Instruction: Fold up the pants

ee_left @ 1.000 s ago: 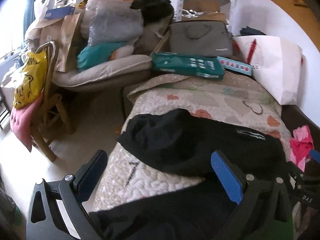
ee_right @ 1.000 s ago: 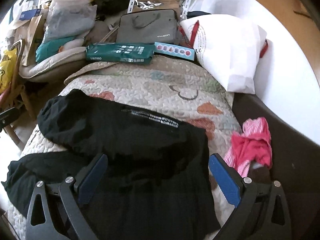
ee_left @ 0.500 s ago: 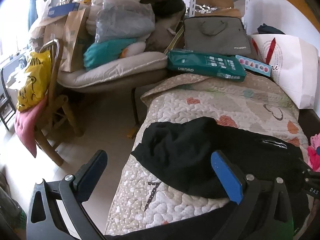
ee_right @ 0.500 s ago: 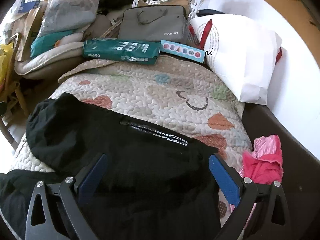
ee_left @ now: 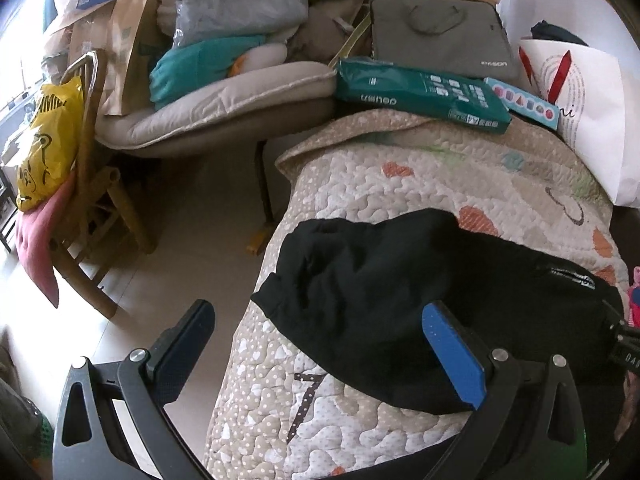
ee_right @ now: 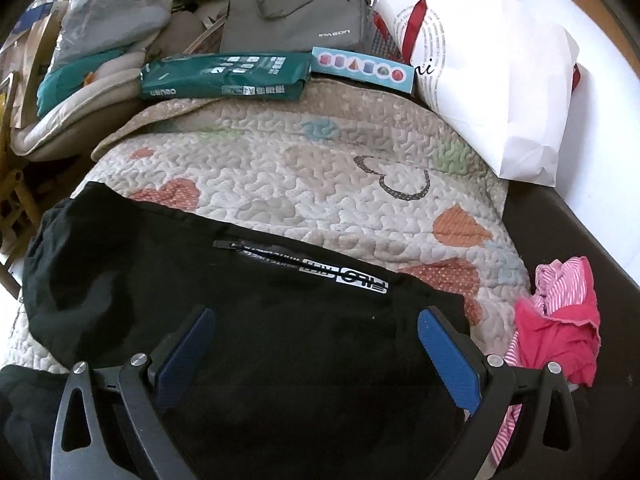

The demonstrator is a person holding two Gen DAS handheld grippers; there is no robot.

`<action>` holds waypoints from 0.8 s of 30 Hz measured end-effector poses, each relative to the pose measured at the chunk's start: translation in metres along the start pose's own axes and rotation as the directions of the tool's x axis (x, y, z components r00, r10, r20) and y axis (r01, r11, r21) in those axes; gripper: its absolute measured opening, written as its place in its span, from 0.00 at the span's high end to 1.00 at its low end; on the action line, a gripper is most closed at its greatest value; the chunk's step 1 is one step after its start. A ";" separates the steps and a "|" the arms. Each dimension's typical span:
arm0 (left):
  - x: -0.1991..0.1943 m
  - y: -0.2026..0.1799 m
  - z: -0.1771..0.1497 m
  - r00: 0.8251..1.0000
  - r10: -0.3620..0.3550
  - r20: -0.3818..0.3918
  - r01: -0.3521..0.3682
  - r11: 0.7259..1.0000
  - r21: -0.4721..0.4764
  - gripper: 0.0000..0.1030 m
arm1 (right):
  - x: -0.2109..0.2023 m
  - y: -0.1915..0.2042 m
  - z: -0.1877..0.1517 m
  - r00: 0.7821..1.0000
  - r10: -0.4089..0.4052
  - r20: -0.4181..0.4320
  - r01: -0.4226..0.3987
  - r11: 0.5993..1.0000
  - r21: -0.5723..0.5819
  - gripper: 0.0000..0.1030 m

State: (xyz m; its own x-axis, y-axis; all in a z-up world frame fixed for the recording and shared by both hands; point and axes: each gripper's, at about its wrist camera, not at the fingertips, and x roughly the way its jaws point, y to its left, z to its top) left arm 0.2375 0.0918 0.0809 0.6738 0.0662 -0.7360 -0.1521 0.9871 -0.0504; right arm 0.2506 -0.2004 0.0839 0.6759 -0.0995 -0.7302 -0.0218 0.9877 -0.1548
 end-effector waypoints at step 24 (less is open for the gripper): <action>0.012 0.037 0.008 0.997 -0.028 -0.074 0.015 0.985 -0.171 0.00 | 0.029 -0.144 -0.014 0.997 0.038 -0.069 -0.009 0.926 0.378 0.12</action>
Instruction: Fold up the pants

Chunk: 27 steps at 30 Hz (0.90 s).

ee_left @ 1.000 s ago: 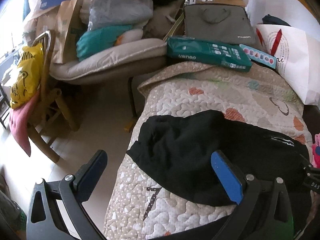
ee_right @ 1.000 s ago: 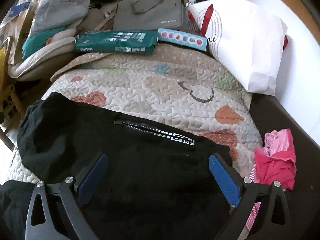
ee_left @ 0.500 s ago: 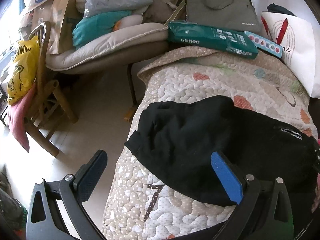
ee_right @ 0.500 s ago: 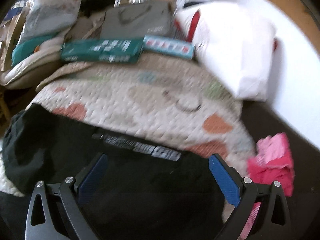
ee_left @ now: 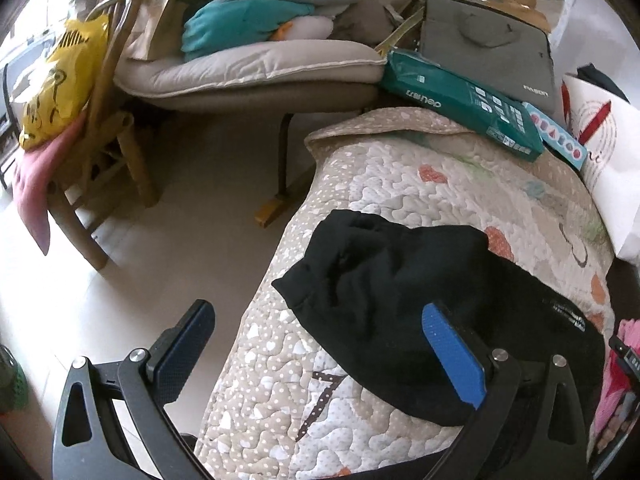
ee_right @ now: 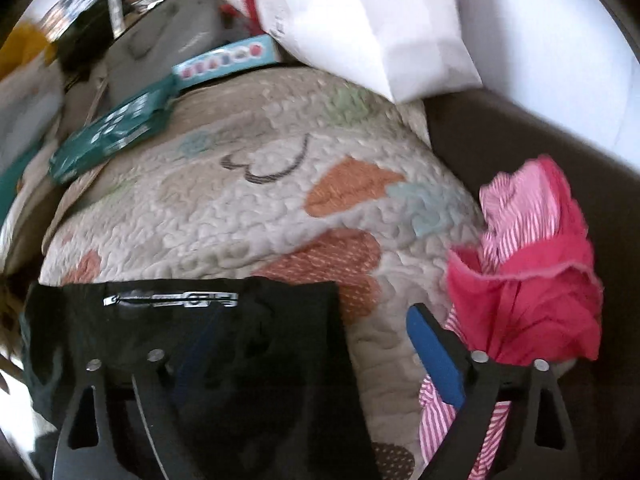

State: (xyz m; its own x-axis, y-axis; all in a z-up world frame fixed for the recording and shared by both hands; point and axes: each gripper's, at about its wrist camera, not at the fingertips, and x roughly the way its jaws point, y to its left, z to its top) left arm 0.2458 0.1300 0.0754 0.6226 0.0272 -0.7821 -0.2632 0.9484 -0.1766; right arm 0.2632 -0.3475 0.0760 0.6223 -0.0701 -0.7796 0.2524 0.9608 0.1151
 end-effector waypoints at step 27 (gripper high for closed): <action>-0.011 0.023 -0.001 1.000 0.008 -0.006 -0.008 0.994 -0.109 0.00 | -0.003 0.000 -0.002 0.942 -0.334 -0.042 0.316 0.921 -0.229 0.31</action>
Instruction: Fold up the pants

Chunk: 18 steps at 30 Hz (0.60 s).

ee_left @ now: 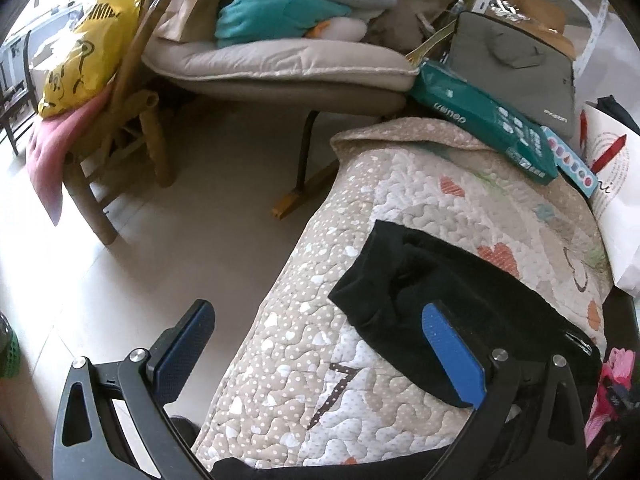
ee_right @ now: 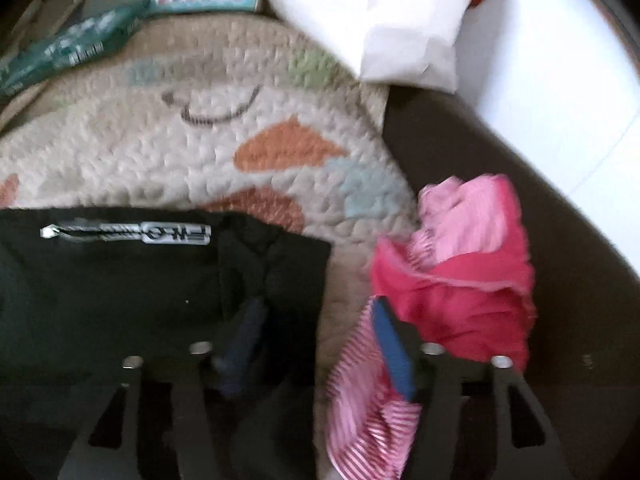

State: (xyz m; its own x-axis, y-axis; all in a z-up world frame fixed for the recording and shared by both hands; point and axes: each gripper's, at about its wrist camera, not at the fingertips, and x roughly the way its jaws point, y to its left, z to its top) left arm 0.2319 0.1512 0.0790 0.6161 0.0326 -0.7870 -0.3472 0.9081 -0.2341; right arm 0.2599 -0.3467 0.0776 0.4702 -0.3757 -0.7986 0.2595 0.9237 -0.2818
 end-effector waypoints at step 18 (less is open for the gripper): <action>0.015 0.004 0.009 0.999 -0.018 -0.047 0.017 1.000 -0.016 0.00 | -0.069 0.102 -0.021 0.864 0.503 0.006 -0.489 0.844 -0.220 0.27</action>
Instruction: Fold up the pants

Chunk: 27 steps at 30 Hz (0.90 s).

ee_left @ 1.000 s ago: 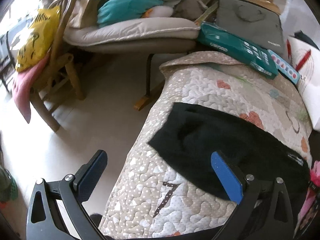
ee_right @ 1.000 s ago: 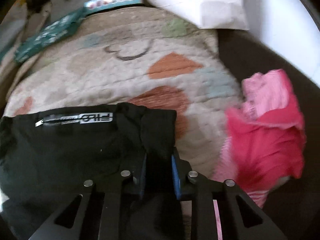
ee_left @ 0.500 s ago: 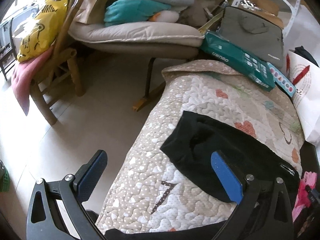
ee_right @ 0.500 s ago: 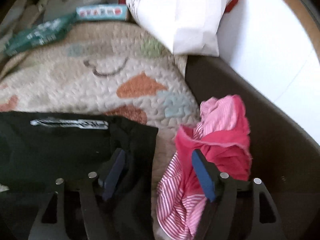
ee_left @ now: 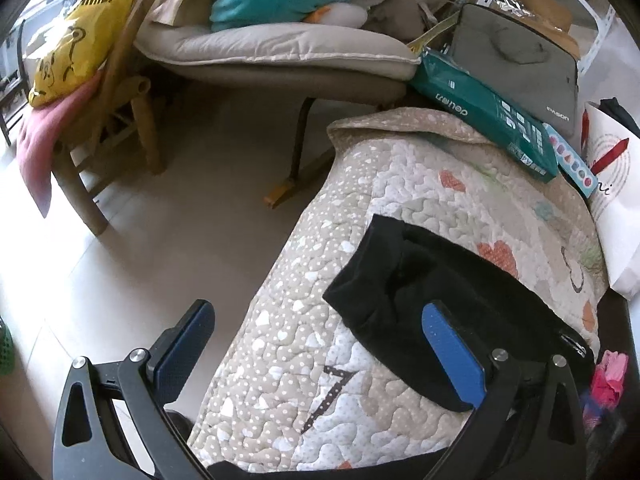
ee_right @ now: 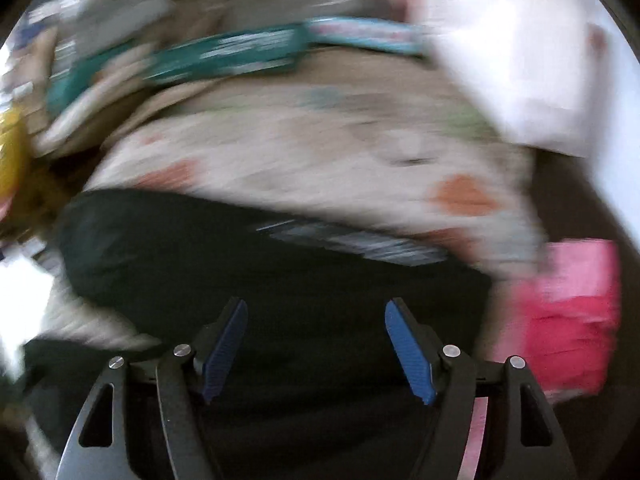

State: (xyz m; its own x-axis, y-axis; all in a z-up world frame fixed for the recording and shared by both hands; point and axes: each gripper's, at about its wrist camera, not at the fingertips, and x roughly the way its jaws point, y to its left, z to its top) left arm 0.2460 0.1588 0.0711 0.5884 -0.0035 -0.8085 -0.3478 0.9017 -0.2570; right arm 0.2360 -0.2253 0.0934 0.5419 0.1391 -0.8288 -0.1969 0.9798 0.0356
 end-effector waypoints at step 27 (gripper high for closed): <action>-0.036 0.004 -0.013 0.998 -0.005 0.064 0.002 0.999 0.041 0.00 | -0.040 -0.059 -0.161 0.832 -0.472 -0.290 0.522 0.843 0.126 0.55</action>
State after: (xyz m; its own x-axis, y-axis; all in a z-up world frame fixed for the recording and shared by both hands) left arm 0.2140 0.1565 0.0920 0.6359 0.0196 -0.7715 -0.3158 0.9188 -0.2369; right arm 0.0947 -0.3122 0.0345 0.3071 -0.3887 -0.8687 0.2196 0.9171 -0.3327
